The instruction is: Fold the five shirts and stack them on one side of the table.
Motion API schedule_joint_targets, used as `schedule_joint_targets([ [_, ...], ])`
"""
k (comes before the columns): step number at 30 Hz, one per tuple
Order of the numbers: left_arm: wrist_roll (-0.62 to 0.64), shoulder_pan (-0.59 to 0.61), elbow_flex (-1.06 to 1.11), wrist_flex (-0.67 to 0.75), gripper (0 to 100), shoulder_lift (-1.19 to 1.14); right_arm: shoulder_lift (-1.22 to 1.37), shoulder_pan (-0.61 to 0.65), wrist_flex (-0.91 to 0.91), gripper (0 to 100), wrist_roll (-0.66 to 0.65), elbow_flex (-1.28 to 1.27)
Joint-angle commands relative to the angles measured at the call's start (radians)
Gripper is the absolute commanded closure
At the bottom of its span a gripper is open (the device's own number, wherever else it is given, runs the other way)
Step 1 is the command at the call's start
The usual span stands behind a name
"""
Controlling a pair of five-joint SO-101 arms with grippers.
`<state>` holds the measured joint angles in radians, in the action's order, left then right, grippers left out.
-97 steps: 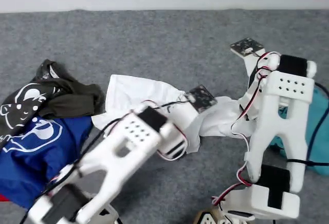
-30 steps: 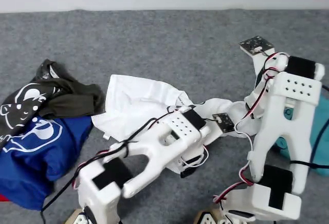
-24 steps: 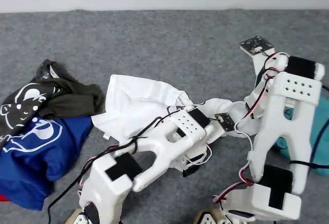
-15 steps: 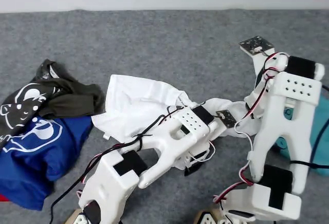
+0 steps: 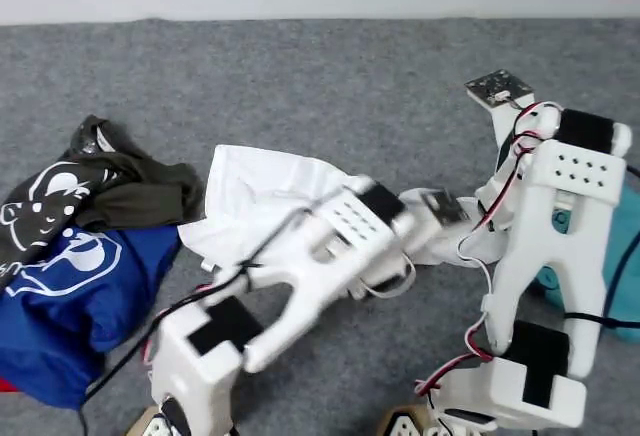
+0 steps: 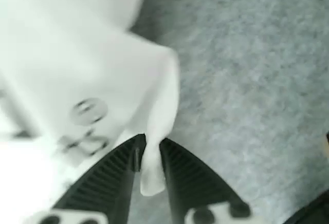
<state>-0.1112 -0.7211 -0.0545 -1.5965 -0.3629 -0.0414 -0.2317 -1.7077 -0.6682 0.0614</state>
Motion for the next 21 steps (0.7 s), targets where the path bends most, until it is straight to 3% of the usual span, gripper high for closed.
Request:
schedule_joint_targets([
  [1, -0.041, 0.114, -0.035, -0.069, 100, 0.15, -0.015, -0.015, 0.004, 98.9, 0.005, 0.015],
  [11, -0.144, 0.502, -0.068, -0.11, 100, 0.491, -0.182, -0.012, -0.012, 98.9, 0.002, 0.152],
  [21, -0.16, 0.632, -0.433, -0.014, 100, 0.634, -0.446, 0.082, 0.033, 98.9, -0.057, 0.402],
])
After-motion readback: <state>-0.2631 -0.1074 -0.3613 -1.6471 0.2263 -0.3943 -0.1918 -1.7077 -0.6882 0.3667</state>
